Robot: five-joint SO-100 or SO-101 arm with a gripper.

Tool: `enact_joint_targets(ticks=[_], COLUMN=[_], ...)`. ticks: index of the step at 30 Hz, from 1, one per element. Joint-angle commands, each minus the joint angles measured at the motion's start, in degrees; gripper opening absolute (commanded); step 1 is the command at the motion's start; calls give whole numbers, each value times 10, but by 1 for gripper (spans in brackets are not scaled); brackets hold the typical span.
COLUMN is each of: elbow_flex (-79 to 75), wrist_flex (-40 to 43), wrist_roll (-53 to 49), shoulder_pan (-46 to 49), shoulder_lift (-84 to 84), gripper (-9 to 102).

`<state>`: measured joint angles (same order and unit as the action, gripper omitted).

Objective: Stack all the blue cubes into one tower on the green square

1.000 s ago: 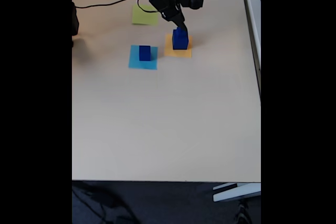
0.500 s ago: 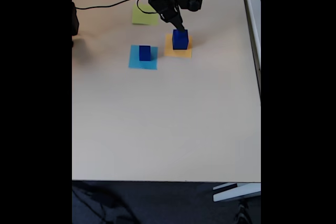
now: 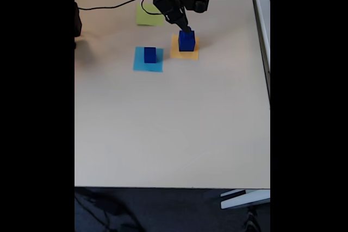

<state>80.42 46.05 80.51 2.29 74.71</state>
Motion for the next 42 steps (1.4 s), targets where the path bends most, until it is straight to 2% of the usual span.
enact_joint_targets(ticks=[1,42], elbow_flex=[-4,-1], wrist_flex=[-13,-9], wrist_roll=[-5,-20], shoulder_pan=[8,19], shoulder_lift=[18,29], gripper=[13,3])
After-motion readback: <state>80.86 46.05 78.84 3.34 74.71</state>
